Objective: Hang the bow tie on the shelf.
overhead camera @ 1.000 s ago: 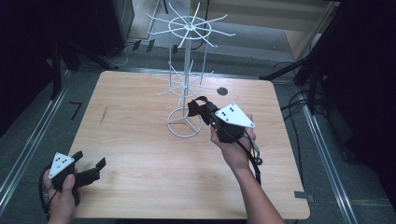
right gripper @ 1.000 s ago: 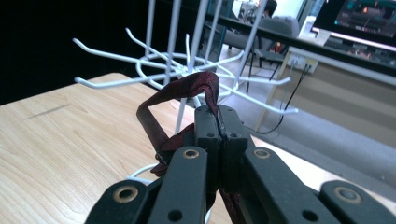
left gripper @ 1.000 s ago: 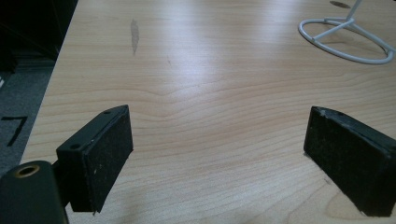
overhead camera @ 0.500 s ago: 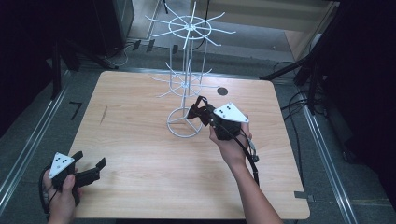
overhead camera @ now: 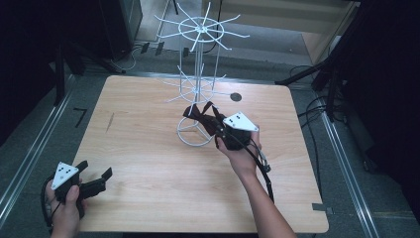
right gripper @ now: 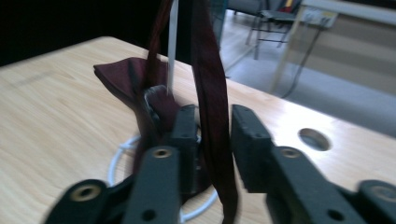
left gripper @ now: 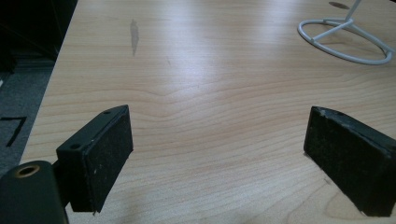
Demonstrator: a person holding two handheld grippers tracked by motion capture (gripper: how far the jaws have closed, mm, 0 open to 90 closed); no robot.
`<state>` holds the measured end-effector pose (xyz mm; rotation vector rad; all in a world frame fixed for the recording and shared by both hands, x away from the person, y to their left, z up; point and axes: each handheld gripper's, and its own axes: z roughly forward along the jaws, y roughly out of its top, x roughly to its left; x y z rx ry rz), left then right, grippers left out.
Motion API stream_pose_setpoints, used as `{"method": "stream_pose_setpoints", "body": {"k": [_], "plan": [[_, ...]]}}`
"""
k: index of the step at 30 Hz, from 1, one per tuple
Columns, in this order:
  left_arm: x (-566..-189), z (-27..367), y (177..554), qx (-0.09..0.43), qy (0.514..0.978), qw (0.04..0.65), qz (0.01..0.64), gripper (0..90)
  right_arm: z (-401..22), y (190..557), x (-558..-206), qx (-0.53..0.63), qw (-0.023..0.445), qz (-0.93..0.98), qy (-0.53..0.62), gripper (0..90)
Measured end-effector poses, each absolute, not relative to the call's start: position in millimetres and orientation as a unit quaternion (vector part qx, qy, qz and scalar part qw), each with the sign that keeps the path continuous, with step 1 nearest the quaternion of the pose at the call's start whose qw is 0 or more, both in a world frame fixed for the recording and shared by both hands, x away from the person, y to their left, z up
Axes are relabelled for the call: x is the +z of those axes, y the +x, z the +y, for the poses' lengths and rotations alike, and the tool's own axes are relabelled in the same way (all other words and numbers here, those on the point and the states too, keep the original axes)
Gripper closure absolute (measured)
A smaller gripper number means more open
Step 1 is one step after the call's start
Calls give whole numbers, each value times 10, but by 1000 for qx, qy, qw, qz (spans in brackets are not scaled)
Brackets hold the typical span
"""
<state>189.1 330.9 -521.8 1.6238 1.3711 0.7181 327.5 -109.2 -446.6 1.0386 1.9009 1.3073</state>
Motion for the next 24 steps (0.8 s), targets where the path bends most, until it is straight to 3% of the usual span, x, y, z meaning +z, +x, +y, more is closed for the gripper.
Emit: {"method": "stream_pose_setpoints", "body": {"k": [2, 3, 10, 24], "plan": [[-5218, 3310, 1891, 288, 652, 434, 550, 87, -1116, 3283, -4474, 500, 289, 715, 394, 659], [-5218, 3310, 1891, 289, 652, 434, 550, 87, -1170, 3299, -4493, 514, 263, 713, 398, 531], [-5217, 3306, 1891, 289, 652, 432, 551, 86, -1372, 3242, -4552, 532, 226, 704, 413, 286], [-5218, 3312, 1887, 287, 652, 434, 551, 86, -1723, 3051, -4757, 522, 231, 700, 430, 152]]}}
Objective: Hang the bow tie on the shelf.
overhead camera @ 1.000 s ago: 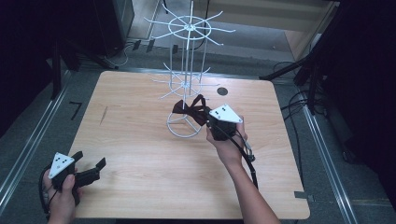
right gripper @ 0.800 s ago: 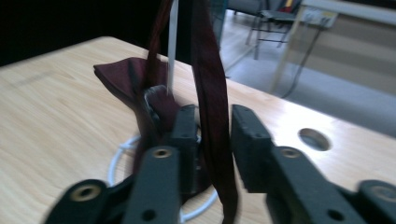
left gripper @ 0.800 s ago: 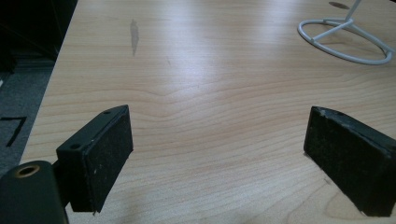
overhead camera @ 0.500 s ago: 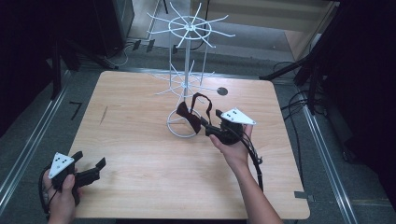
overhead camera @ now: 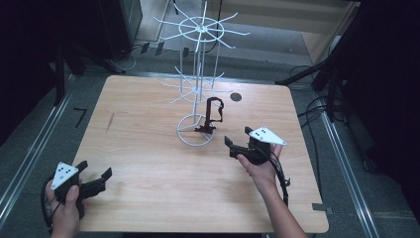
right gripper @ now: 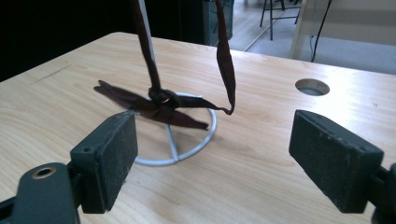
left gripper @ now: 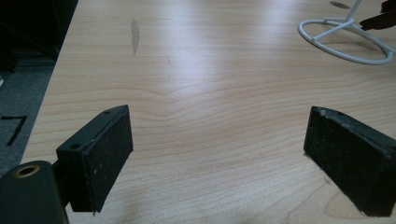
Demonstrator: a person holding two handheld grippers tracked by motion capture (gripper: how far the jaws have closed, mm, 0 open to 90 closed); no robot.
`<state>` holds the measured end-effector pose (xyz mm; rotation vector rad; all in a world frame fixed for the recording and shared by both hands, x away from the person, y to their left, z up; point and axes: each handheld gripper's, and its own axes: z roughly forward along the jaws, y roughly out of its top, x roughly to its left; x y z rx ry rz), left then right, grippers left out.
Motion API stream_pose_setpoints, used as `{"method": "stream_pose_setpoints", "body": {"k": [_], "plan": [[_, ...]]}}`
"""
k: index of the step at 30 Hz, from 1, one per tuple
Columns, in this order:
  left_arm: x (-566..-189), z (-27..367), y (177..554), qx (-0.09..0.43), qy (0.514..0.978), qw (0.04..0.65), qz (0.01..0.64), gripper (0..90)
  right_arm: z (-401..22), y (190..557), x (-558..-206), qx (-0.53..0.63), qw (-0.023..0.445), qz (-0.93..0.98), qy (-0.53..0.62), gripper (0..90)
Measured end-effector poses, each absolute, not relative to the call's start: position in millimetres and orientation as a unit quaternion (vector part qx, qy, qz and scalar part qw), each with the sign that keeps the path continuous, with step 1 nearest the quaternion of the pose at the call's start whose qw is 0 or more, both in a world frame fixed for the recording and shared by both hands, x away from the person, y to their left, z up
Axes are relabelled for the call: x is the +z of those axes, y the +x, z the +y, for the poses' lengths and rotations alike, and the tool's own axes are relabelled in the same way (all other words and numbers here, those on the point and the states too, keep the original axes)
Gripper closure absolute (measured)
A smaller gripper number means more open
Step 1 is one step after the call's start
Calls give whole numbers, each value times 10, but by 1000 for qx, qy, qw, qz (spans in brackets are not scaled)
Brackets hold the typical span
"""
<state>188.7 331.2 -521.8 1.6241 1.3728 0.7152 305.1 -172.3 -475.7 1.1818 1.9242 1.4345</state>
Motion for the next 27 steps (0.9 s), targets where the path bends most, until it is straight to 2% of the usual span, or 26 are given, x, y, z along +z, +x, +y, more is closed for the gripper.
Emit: {"method": "stream_pose_setpoints", "body": {"k": [27], "plan": [[-5219, 3323, 1881, 285, 649, 437, 554, 86, -2244, 2864, -5130, 491, 218, 697, 475, 142]]}}
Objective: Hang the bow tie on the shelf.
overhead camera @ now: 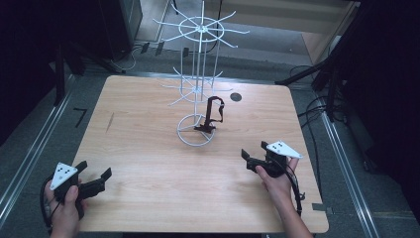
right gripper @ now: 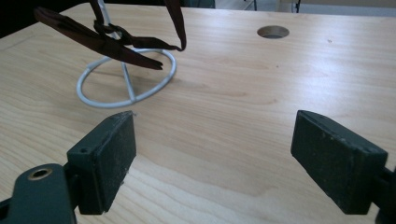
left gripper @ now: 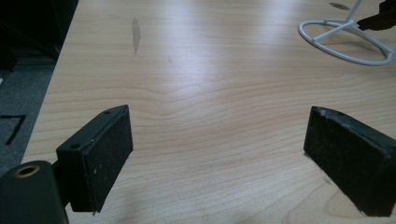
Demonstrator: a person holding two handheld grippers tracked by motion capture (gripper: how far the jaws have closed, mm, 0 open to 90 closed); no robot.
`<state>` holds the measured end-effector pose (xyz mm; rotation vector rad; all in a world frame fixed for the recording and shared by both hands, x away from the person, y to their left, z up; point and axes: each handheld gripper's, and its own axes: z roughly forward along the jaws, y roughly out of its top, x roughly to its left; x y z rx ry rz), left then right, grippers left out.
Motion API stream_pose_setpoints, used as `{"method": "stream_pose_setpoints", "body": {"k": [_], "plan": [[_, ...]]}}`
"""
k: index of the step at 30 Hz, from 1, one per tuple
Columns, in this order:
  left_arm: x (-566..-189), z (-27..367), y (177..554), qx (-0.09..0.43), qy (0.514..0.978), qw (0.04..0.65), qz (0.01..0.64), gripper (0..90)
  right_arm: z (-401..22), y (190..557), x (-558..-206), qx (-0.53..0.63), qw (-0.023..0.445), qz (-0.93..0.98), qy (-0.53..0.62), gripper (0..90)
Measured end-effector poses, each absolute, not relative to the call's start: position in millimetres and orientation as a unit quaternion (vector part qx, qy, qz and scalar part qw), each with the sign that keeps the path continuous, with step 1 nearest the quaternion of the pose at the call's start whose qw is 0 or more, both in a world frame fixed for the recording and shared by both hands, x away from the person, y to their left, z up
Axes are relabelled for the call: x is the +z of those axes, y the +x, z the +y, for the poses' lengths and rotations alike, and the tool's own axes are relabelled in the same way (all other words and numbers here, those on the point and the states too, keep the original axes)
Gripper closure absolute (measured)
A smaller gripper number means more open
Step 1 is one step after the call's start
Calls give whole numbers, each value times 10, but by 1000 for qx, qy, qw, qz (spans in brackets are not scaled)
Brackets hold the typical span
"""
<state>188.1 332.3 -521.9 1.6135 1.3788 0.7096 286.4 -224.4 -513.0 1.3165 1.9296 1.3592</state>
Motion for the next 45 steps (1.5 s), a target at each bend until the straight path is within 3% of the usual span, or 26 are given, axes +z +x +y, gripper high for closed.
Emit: {"method": "stream_pose_setpoints", "body": {"k": [21, 45], "plan": [[-5218, 3326, 1877, 290, 647, 432, 558, 86, -2897, 2592, -5321, 475, 212, 668, 532, 110], [-5217, 3326, 1871, 293, 646, 428, 559, 86, -3765, 2078, -5469, 448, 256, 631, 580, 119]]}}
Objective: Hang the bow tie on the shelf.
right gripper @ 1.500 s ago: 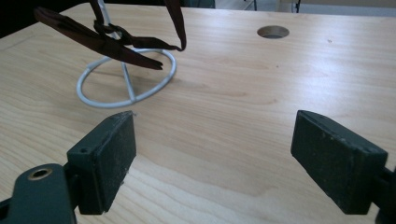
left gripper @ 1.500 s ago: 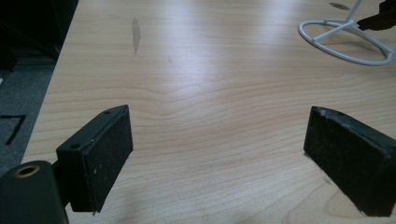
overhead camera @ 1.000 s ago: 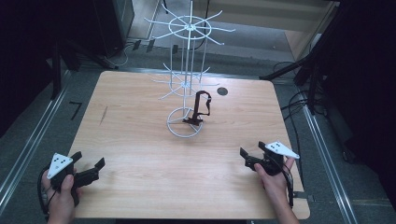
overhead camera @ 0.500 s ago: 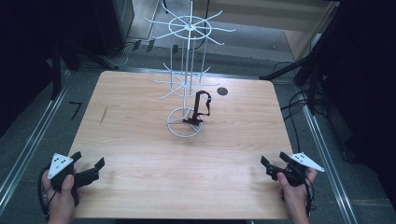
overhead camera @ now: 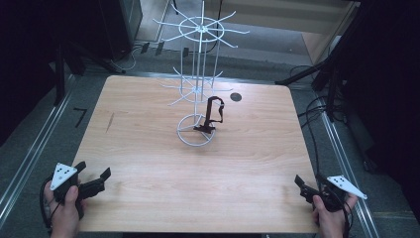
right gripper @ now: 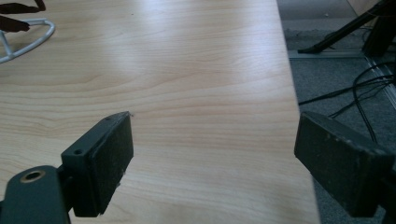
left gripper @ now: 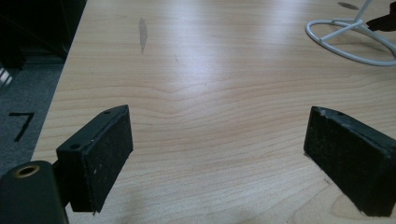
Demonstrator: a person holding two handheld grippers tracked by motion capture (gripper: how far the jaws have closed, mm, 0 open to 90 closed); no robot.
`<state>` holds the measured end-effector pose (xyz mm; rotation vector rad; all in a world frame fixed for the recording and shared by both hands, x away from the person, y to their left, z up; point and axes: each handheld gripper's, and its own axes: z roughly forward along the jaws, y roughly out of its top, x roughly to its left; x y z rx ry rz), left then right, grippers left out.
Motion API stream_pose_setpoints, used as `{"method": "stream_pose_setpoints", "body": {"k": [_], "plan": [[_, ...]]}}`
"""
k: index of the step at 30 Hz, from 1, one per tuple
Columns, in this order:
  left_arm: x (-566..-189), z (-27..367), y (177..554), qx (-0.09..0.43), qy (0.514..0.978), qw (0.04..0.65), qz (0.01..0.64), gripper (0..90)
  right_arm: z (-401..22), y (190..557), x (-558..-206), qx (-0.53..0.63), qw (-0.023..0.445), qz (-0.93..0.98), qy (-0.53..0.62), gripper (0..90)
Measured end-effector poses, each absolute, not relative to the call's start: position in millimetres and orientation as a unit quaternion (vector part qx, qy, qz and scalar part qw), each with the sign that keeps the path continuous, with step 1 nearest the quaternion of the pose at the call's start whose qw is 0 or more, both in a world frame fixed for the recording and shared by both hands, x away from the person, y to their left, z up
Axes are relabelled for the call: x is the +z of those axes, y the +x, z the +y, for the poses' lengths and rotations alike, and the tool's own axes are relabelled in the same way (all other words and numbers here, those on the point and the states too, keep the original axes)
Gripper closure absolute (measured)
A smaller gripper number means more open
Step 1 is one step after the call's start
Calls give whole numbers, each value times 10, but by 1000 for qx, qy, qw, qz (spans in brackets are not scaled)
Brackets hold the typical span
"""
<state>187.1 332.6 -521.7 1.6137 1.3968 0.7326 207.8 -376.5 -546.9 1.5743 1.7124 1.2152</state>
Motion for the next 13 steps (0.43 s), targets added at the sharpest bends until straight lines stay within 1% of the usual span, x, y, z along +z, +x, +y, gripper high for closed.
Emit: {"method": "stream_pose_setpoints", "body": {"k": [7, 13], "plan": [[-5218, 3331, 1868, 294, 645, 427, 562, 86, -3888, 2002, -5497, 434, 264, 625, 593, 119], [-5218, 3328, 1872, 294, 646, 425, 562, 86, -3962, 1981, -5518, 433, 256, 617, 605, 126]]}}
